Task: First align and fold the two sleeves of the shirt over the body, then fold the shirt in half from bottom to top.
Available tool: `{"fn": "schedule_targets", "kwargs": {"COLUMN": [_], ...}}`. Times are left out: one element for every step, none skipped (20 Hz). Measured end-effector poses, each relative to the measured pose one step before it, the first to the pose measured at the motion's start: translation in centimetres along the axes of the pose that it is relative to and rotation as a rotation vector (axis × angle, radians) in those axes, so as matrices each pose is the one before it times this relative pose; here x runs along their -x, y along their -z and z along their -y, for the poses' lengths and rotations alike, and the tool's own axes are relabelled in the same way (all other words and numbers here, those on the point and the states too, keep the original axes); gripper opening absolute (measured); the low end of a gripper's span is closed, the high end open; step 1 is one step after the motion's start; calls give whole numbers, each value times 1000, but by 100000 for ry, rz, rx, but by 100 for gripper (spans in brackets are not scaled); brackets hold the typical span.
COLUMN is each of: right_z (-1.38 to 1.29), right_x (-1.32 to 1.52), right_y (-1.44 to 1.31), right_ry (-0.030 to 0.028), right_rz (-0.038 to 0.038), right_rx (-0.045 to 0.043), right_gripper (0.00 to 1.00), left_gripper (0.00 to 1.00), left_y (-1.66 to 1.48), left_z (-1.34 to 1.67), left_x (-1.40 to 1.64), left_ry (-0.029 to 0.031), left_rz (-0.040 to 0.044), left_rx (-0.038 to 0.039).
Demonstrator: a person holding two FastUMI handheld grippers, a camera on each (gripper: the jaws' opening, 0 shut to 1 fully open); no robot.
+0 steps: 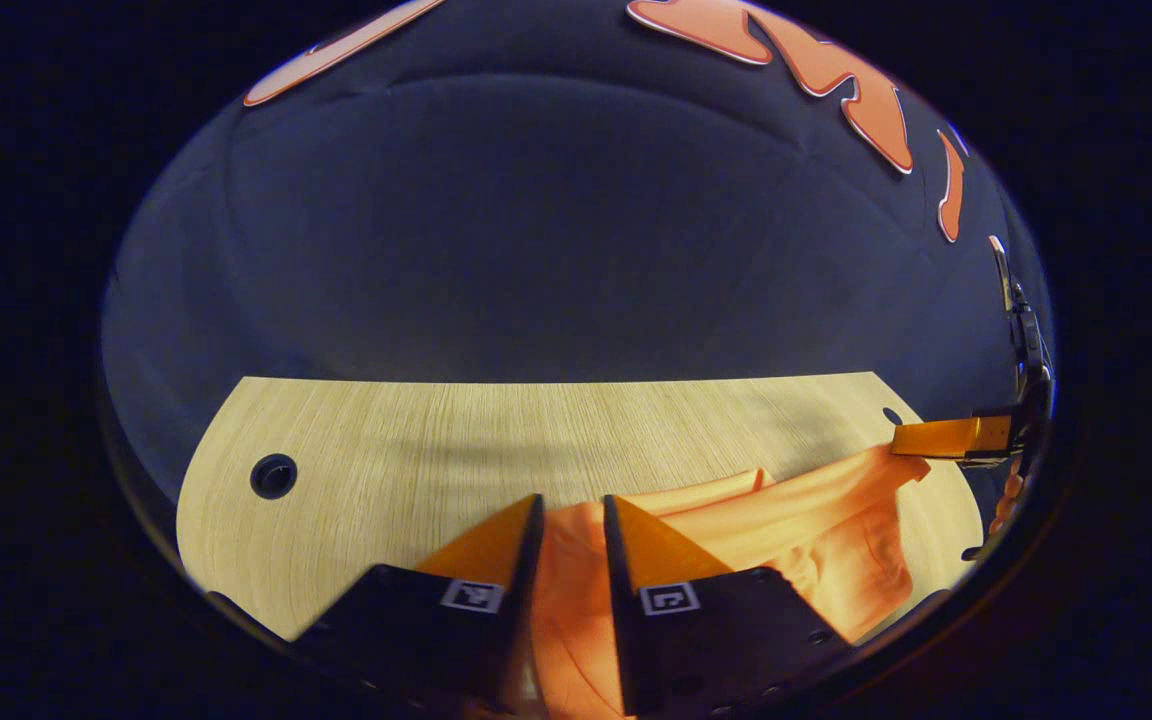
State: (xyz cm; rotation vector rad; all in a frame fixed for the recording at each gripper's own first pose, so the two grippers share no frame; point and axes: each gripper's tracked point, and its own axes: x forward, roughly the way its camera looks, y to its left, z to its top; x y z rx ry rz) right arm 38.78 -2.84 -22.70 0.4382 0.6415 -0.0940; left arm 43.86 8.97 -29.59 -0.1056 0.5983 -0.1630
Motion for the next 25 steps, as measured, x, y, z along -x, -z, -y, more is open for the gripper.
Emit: {"fn": "schedule_targets", "kwargs": {"right_z": [-121,170,6,-77,-264,-129,-301,-234,-267,-255,-220,-194,-67,-72,-134,-64,107,224,332,232,-117,-134,-116,-121,-185], "right_x": [575,788,1114,941,1017,1122,1021,981,1155,1037,1284,1162,1166,1070,992,999,1295,1015,1027,1095,987,1060,1152,1130,936], "right_y": [-481,-211,-481,-324,-348,-190,-259,-136,-95,-143,-64,-72,174,87,-6,-42,-32,-292,-402,-453,-186,-165,-174,-173,-179], "right_ry": [-352,23,-21,-573,-522,-197,-601,-970,-1103,-977,-545,-510,-269,-159,-704,-937,-196,-18,271,-13,-927,-1032,-1193,-822,-728], "right_rz": [1464,1547,1889,1995,1725,1583,1923,1081,1384,1149,1550,2061,1240,1409,895,535,897,1929,2091,2214,1410,1519,1647,1993,2050], "right_rx": [1047,1163,1228,1706,2184,2544,2461,2202,1673,811,317,167,886,732,370,628,1055,1245,1299,722,623,277,543,1046,1510], "right_gripper": [14,23,29,41,46,54,56,61,64,69,72,76,78,80,81,82,83,84,85,85,85,85,86,87,88], "left_gripper": [47,63,63,66,69,82,93,90,90,94,96,96,96,97,97,98,98,97,97,97,98,97,97,97,97], "left_y": [-489,-485,-198,-398,-410,-488,-573,-565,-352,-419,-310,-234,-172,-187,-309,-562,-759,-680,-491,-605,-613,-498,-307,-286,-157], "left_z": [122,-34,-87,196,61,25,389,99,135,135,-90,140,-253,-210,210,182,409,283,207,297,448,658,463,345,507], "left_x": [754,1006,493,1014,965,1114,1271,1147,1349,993,1439,1260,1300,1013,1143,824,1117,1338,1294,1181,1344,1136,1283,1471,1366], "left_ry": [-316,-352,-688,-555,-894,-776,-572,-1298,-672,-847,-408,125,-403,-993,-973,-672,-122,-157,-323,-255,-297,290,-182,248,-4], "left_rz": [1035,771,891,1006,1378,1859,2132,1764,1823,1788,1926,1129,1017,896,1335,1731,2461,2219,2261,2056,2298,1983,1392,1089,1270], "left_rx": [1230,997,414,543,297,348,285,35,65,10,-667,-6,73,-564,-1056,-857,-871,-427,-122,430,381,710,180,-347,-889]}}
